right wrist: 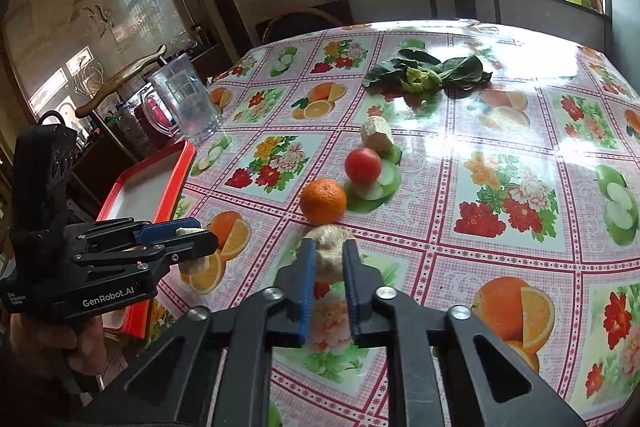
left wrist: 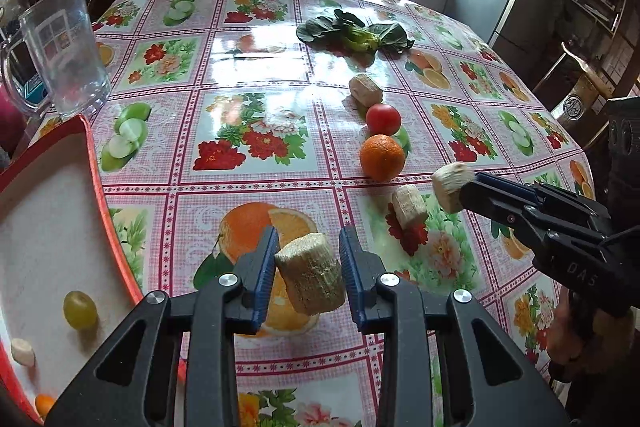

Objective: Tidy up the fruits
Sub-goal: 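Grasp the beige cylinder with the left tool while the right tool grasps a beige chunk, then carry the beige cylinder and beige chunk over the tray with both tools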

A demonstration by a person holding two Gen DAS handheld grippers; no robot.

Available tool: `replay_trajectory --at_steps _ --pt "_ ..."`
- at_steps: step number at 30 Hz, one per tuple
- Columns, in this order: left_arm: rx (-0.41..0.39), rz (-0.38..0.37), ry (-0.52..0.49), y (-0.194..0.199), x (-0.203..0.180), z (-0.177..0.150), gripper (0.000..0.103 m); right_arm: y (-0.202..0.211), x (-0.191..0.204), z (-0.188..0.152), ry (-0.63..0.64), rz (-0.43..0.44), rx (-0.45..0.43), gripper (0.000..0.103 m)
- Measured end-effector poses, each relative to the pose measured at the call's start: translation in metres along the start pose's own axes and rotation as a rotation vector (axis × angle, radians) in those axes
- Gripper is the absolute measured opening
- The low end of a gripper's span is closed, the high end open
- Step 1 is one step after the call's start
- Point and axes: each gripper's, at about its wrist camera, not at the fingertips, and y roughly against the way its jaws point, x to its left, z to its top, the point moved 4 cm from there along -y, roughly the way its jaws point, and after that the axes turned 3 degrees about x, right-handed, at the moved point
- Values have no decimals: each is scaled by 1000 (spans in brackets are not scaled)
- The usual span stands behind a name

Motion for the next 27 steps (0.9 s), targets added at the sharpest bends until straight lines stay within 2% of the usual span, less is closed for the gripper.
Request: replay_trajectory --at_steps 3,5,7,11,13,15,18,20,23,27 --pt "-14 2 19 10 8 -6 27 -2 6 -2 15 -37 8 13" --pt "-16 0 28 13 12 -11 26 -6 4 -4 0 -52 22 20" --pt "-21 0 36 17 15 -14 26 -10 5 -7 -14 -25 32 33" --pt "-38 -9 47 26 18 -18 26 -17 15 -16 14 -11 67 39" --pt "-42 -13 48 29 19 -19 26 -17 21 -21 29 2 64 54" --pt "-47 -13 45 32 19 -19 26 -18 27 -28 47 4 72 55" --pt "-53 -17 43 35 20 -21 26 -18 36 -36 62 33 90 50" --pt "-58 -21 41 37 21 -22 26 -18 48 -43 100 61 107 33" --pt "-67 -27 36 42 20 -25 26 -14 60 -50 165 5 97 33" --pt "-73 -30 27 48 19 -31 26 -7 59 -53 143 11 88 32"
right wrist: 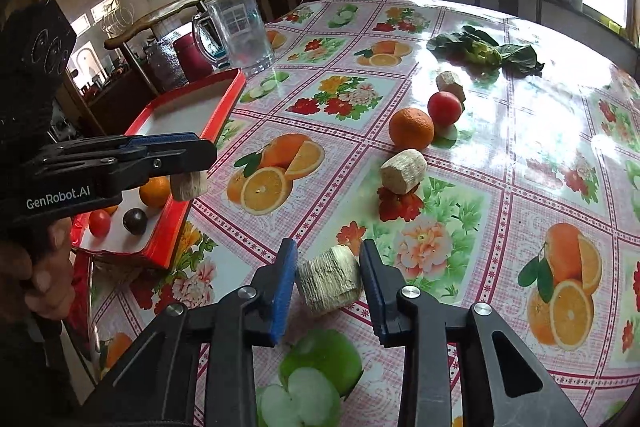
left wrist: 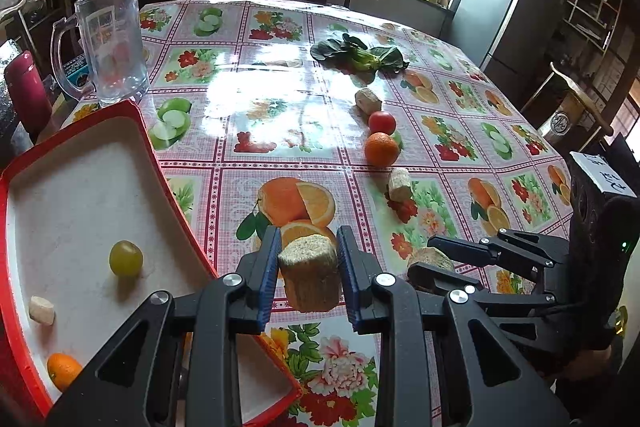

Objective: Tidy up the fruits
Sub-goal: 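Carry the beige cylinder and beige chunk over the tray with both tools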

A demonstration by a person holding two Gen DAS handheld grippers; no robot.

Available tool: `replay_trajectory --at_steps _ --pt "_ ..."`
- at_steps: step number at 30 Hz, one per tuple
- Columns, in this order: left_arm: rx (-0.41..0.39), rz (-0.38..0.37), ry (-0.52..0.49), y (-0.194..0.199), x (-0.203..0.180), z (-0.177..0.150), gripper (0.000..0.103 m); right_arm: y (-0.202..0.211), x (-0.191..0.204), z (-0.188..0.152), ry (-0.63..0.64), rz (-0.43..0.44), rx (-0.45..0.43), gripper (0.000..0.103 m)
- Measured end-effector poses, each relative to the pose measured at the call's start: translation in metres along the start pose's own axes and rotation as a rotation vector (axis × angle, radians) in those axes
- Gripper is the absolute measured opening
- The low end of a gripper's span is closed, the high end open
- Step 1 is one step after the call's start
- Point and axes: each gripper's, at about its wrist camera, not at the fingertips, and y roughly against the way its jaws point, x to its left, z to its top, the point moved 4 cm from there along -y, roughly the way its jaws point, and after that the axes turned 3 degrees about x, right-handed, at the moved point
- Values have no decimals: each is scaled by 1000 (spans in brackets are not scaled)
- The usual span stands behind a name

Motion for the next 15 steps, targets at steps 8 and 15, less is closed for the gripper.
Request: replay_trajectory --at_steps 8,15 --pt "-23 12 16 15 11 -6 26 20 3 12 -18 30 -43 32" --pt "-40 34 44 29 30 -14 26 21 31 26 26 58 -59 32"
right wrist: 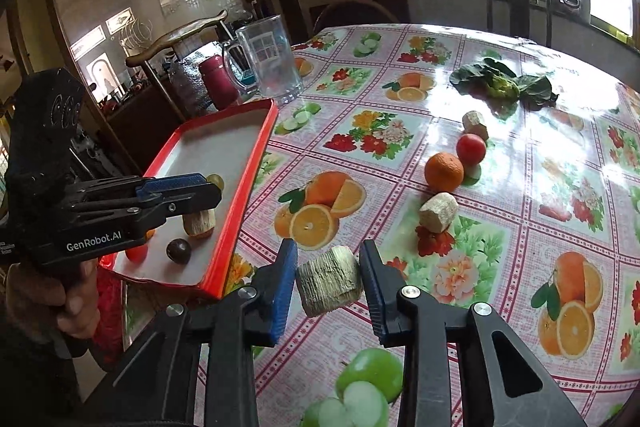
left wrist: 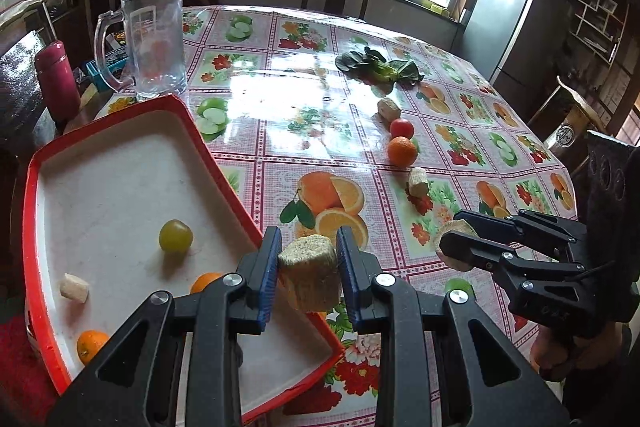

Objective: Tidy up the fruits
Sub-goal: 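Carry the beige cylinder and beige chunk over the tray with both tools, then lower and open both tools to release the beige pieces into the tray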

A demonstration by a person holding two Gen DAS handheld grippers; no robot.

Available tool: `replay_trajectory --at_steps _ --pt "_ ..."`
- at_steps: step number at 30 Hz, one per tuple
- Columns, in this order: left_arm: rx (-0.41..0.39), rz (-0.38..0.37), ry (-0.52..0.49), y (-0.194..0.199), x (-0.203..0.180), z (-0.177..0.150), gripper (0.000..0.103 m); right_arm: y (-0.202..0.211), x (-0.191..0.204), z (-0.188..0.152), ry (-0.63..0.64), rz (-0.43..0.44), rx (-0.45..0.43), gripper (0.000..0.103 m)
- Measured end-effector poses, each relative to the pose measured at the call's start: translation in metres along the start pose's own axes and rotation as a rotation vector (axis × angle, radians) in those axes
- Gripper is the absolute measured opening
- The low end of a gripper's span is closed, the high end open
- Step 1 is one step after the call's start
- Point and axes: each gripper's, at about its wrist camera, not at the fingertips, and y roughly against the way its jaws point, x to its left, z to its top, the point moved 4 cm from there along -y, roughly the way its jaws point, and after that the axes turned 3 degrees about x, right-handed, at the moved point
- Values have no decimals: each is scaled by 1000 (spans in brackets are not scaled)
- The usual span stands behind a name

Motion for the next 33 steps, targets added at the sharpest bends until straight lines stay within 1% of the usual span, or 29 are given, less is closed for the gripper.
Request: replay_trajectory --at_steps 8,14,22,33 --pt "-21 28 45 14 29 -5 26 -10 37 15 54 37 -3 32" --pt "-31 48 83 21 55 -10 26 -24 62 23 85 62 9 32" --pt "-40 71 134 27 86 -15 26 -46 83 34 102 100 29 32" --pt "-37 102 165 27 113 -15 26 -74 98 54 108 124 43 32"
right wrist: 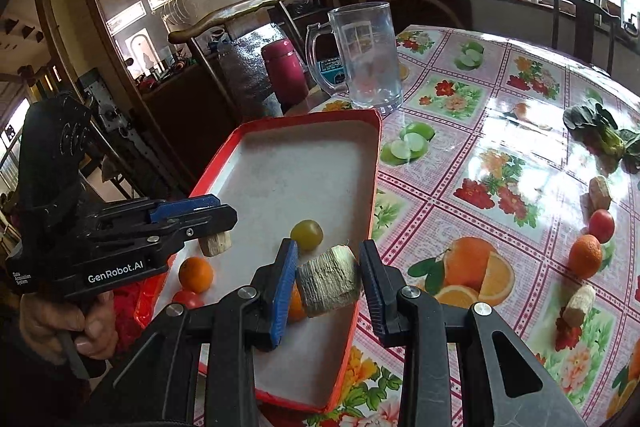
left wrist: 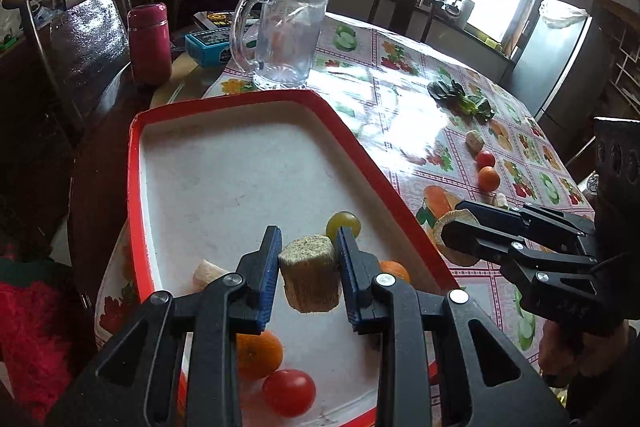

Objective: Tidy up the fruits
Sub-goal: 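Lower and open both tools to release the beige pieces into the tray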

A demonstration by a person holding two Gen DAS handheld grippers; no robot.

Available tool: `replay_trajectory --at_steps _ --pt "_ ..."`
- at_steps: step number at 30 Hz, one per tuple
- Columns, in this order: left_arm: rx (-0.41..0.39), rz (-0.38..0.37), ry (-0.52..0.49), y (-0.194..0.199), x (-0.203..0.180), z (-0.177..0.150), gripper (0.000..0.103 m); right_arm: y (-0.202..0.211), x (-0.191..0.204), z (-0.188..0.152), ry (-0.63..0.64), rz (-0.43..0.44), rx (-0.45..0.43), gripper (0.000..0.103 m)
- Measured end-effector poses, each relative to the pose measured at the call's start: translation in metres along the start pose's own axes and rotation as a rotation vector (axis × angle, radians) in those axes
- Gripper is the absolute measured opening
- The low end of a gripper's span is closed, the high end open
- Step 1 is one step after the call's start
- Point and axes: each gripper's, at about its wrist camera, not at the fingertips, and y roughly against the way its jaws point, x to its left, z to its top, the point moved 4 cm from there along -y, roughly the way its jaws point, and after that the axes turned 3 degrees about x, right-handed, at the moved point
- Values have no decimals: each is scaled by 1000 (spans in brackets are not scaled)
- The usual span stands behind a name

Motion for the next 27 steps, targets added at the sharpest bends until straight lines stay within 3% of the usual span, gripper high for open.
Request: replay_trajectory --at_steps 17,27 --pt "36 80 78 -28 57 17 26 -76 24 40 57 1 68 32" --pt "89 125 103 -47 69 16 26 -93 20 45 70 1 113 32"
